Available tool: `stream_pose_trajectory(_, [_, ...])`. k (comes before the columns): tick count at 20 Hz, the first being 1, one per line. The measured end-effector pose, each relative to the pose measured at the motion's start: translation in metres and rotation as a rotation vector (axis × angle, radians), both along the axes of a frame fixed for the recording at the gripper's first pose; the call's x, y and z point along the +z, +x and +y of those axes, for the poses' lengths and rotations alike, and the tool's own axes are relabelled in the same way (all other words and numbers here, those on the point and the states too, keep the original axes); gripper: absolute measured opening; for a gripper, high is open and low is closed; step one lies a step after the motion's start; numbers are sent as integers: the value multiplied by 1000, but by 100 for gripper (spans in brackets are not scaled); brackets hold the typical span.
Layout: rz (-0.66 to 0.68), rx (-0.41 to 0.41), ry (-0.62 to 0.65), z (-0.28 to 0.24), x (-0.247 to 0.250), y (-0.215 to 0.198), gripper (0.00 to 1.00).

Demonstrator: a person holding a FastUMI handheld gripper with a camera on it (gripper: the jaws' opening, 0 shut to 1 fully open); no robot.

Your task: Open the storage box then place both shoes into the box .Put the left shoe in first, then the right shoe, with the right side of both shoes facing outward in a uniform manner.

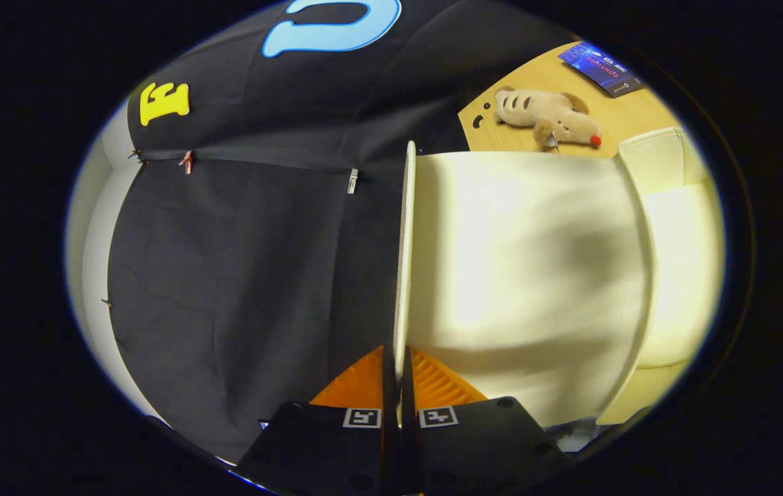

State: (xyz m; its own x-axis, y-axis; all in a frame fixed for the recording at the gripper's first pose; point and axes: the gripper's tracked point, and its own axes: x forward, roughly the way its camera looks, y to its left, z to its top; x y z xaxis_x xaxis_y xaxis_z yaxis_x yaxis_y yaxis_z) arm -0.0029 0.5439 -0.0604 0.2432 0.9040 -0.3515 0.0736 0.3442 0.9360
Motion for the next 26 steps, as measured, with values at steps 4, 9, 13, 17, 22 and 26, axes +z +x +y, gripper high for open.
stream_pose_trajectory(4, [-100,-14,-146,-24,-24,1,55])
stream_pose_trajectory(9, [-266,-37,-358,-105,-48,-4,97])
stream_pose_trajectory(13, [-378,-99,-497,-185,-52,-6,98])
stream_pose_trajectory(17, [-444,-165,-633,-268,-61,-3,98])
stream_pose_trajectory(22, [-460,-203,-820,-376,-90,1,99])
stream_pose_trajectory(26, [-421,-181,-959,-452,-133,1,99])
